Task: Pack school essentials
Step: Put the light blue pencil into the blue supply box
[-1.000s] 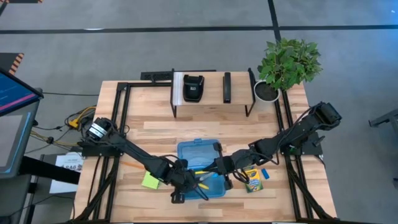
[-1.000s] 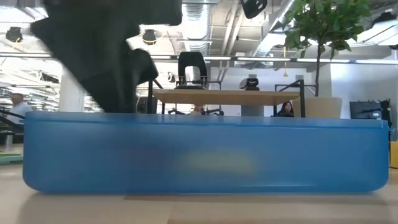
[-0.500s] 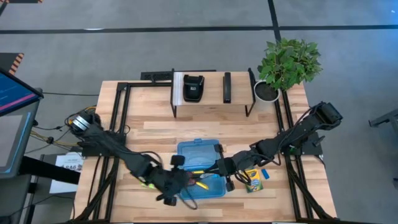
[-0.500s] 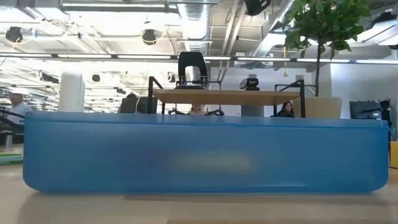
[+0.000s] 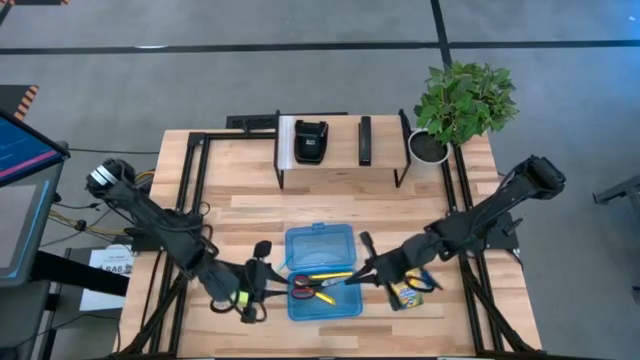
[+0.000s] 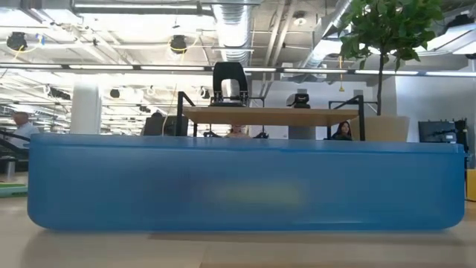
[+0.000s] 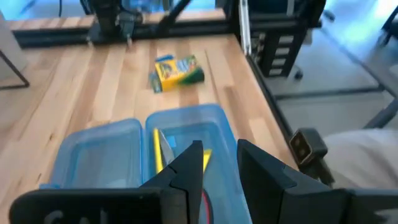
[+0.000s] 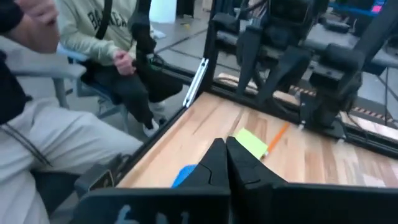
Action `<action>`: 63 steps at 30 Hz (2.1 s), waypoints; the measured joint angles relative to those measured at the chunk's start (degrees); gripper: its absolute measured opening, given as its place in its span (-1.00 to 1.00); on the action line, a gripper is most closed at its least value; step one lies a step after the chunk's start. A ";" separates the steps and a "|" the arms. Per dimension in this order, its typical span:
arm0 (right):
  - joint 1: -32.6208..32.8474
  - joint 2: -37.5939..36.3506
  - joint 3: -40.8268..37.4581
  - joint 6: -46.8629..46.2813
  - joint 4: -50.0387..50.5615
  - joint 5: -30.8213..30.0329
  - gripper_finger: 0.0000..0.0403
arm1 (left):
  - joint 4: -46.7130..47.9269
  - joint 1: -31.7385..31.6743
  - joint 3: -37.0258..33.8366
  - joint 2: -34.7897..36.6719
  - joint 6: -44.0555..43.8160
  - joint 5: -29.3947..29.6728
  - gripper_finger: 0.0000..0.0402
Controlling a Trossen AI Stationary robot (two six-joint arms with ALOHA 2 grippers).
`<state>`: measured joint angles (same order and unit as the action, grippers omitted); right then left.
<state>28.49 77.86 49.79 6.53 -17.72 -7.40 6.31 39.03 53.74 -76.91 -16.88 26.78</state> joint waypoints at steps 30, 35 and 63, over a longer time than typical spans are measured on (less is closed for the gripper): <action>-2.78 -5.57 -11.99 -3.50 -11.87 -0.04 -1.00 | 25.50 -13.27 0.20 6.52 -19.72 -15.04 -0.57; -2.86 -5.57 -11.99 -3.50 -11.86 -0.07 -1.00 | 35.73 -16.96 2.99 6.52 -23.35 -20.41 -0.57; -3.71 -5.81 -11.95 -4.14 -8.82 -0.22 -1.00 | 35.65 -17.94 4.61 -12.57 -26.21 -30.54 -0.57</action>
<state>24.79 72.06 37.85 2.39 -26.54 -7.62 41.96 21.08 58.35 -89.48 -43.09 -3.77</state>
